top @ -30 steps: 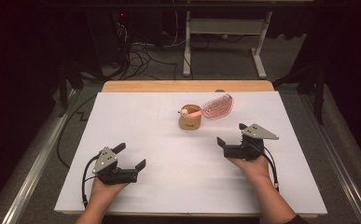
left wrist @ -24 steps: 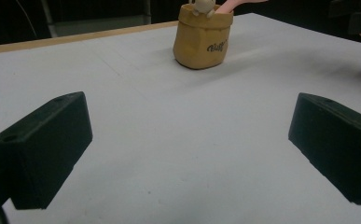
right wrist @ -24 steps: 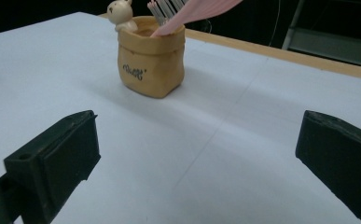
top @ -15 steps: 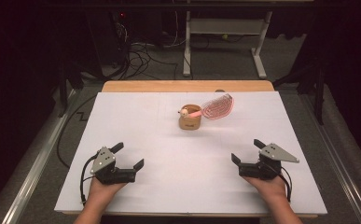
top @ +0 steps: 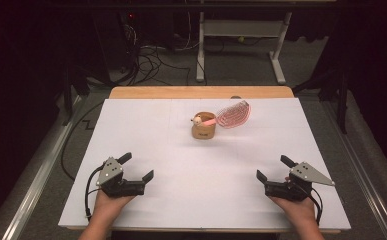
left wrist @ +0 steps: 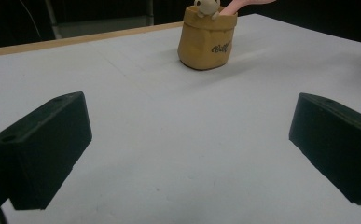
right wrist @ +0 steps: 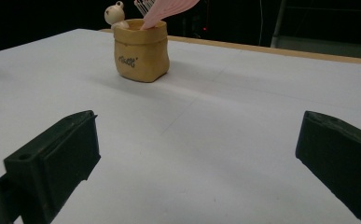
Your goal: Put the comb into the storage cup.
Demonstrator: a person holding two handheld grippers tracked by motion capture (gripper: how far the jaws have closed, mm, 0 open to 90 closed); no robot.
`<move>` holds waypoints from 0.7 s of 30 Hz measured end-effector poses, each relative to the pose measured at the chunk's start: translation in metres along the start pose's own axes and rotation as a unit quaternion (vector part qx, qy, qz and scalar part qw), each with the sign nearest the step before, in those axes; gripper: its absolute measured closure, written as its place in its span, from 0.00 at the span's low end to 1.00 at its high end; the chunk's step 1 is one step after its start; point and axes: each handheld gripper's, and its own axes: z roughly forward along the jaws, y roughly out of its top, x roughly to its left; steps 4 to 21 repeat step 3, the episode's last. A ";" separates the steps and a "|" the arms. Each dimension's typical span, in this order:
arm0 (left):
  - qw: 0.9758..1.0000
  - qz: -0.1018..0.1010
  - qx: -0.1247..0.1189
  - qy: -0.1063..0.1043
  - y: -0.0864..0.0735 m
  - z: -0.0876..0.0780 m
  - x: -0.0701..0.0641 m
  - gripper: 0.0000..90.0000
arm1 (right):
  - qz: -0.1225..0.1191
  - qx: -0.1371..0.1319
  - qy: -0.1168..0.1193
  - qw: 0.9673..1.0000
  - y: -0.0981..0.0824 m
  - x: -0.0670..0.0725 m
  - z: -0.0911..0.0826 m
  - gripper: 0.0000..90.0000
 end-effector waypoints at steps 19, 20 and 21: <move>1.000 0.000 -0.001 0.001 0.000 -0.001 0.000 0.00 | 0.008 -0.001 -0.003 1.000 0.000 -0.002 -0.001 0.00; 1.000 0.000 -0.001 0.001 0.000 -0.001 0.000 0.00 | 0.008 -0.001 -0.003 1.000 0.000 -0.002 -0.001 0.00; 1.000 0.000 -0.001 0.001 0.000 -0.001 0.000 0.00 | 0.008 -0.001 -0.003 1.000 0.000 -0.002 -0.001 0.00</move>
